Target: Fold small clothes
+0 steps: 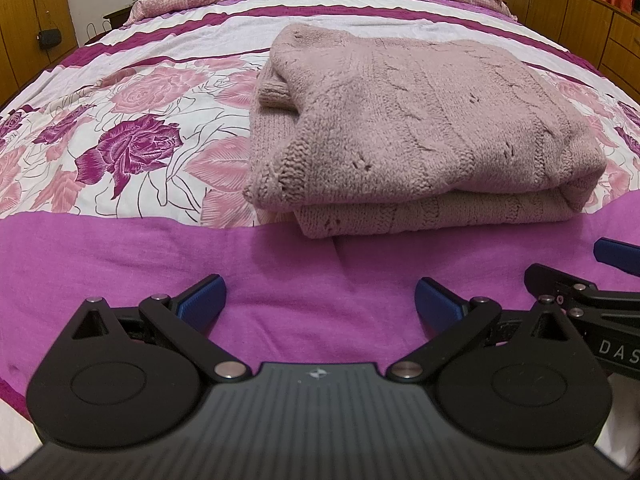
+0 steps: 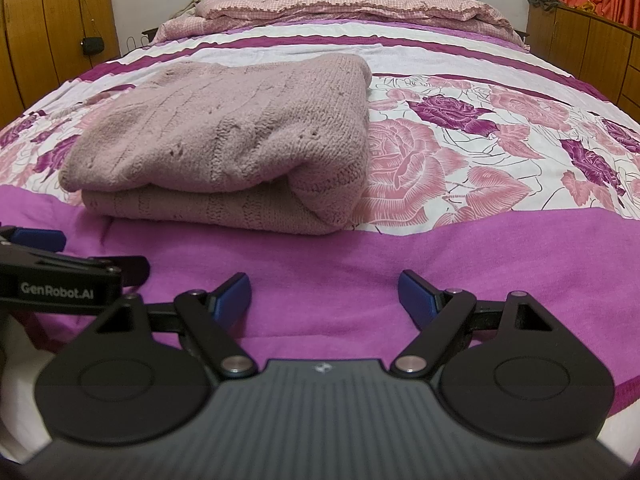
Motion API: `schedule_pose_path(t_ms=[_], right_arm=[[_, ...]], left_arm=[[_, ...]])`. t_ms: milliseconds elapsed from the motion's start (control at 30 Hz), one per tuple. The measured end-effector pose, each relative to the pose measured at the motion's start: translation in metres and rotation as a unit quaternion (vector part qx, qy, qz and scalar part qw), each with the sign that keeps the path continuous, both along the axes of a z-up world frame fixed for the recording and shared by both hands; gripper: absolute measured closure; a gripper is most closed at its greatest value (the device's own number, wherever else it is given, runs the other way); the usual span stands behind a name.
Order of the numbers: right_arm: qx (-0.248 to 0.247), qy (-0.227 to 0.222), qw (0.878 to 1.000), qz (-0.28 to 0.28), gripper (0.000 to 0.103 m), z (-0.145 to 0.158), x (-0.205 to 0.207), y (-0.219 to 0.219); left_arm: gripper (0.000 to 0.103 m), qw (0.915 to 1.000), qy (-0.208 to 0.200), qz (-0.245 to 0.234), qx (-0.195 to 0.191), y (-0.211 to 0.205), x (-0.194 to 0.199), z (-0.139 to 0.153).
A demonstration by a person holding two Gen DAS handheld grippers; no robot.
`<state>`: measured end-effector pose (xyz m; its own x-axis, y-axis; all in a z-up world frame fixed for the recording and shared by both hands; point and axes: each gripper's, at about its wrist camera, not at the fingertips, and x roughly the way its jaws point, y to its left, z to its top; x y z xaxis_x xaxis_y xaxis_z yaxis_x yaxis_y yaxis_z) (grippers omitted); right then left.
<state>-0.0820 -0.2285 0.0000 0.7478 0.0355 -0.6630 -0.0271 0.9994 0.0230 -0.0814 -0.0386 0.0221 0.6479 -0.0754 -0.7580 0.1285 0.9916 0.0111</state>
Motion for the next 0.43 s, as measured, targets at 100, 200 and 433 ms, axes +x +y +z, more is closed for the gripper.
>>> schedule_pose_path(t_ms=[100,200,433], right_arm=[[0.0,0.0,1.0,0.0,0.02,0.0,0.0,0.0],[0.0,0.0,1.0,0.0,0.02,0.0,0.0,0.0],[-0.001,0.001,1.0,0.0,0.02,-0.0004,0.0001,0.0001]], left_arm=[[0.0,1.0,0.0,0.0,0.0,-0.0001,0.0,0.0],[0.0,1.0,0.0,0.0,0.0,-0.0001,0.0,0.0001],[0.0,1.0,0.001,-0.002,0.002,-0.0008,-0.0004,0.0001]])
